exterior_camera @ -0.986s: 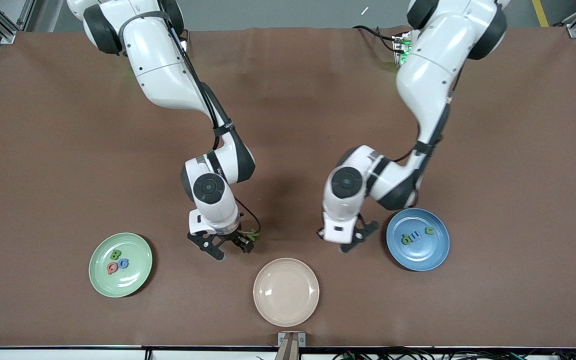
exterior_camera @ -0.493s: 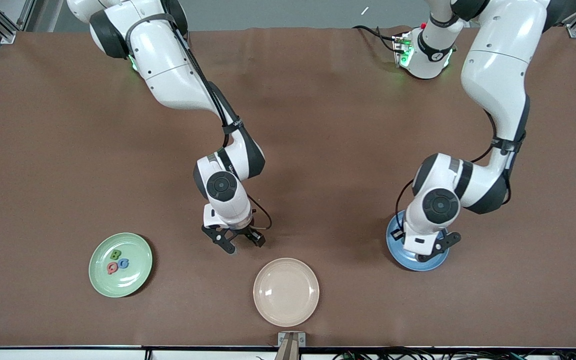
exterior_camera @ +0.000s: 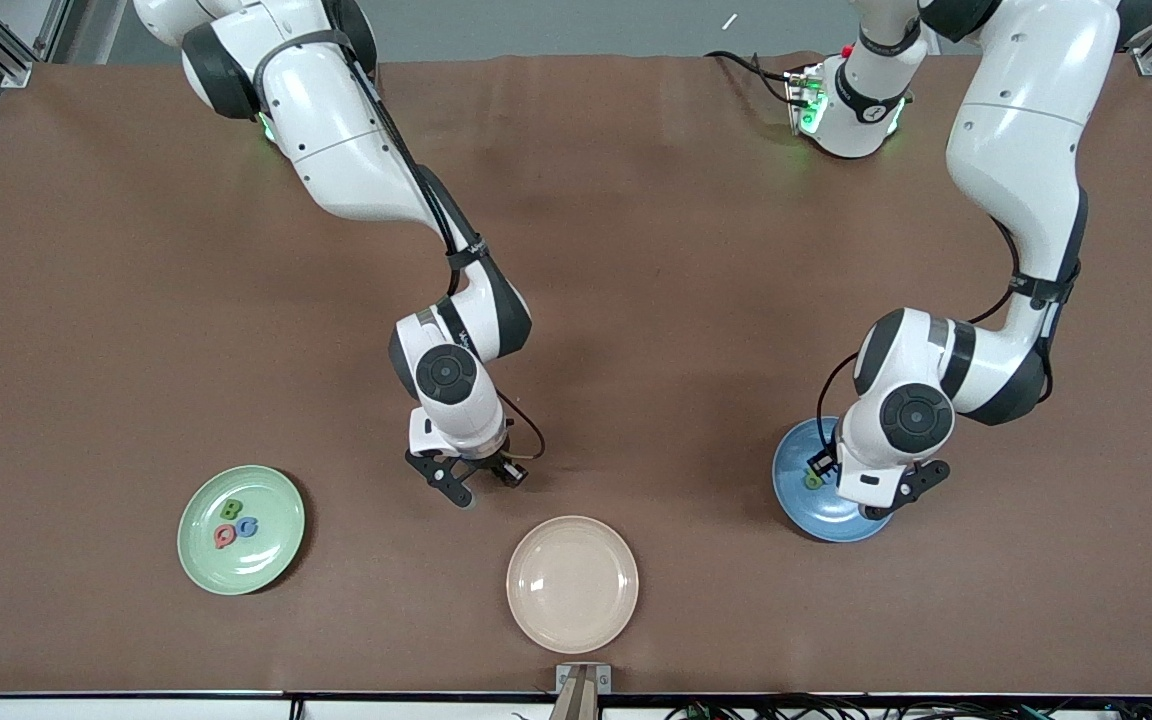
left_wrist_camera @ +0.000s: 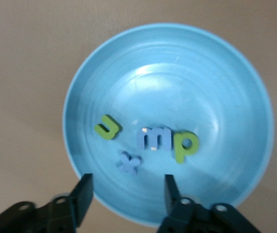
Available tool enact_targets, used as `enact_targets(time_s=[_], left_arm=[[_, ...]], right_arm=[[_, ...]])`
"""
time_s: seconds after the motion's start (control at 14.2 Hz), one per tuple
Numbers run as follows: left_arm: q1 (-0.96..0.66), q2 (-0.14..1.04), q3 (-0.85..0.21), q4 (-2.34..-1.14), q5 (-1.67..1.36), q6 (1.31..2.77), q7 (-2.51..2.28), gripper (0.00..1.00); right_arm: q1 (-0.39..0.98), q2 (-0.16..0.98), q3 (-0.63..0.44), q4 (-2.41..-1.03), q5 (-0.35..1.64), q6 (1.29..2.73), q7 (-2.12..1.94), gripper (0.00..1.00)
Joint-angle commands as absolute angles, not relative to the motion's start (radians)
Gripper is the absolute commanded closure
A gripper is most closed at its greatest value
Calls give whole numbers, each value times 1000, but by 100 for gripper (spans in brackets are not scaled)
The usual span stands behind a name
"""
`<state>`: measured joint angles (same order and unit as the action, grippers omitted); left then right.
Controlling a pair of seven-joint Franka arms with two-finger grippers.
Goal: Sort upper and lower case letters into plates
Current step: 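Drop the blue x on the blue plate while the right gripper lifts green Z, then place the green Z on the green plate while the left gripper withdraws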
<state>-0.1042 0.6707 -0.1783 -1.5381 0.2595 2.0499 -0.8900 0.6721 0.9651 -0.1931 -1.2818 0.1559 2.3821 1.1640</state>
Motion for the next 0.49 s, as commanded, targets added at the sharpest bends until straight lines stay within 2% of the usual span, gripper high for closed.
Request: enact_targets(time_s=[0.0, 0.14, 0.42], left_arm=[[-106, 507, -179, -1546, 253, 1936, -778, 0], [-101, 402, -179, -1546, 249, 1919, -746, 0], [-89, 249, -175, -1503, 239, 1786, -701, 0]], right_arm=[[655, 980, -187, -1255, 167, 2373, 1166, 92], [635, 968, -187, -1232, 166, 2314, 1154, 96], [545, 910, -193, -1161, 163, 2073, 933, 97]])
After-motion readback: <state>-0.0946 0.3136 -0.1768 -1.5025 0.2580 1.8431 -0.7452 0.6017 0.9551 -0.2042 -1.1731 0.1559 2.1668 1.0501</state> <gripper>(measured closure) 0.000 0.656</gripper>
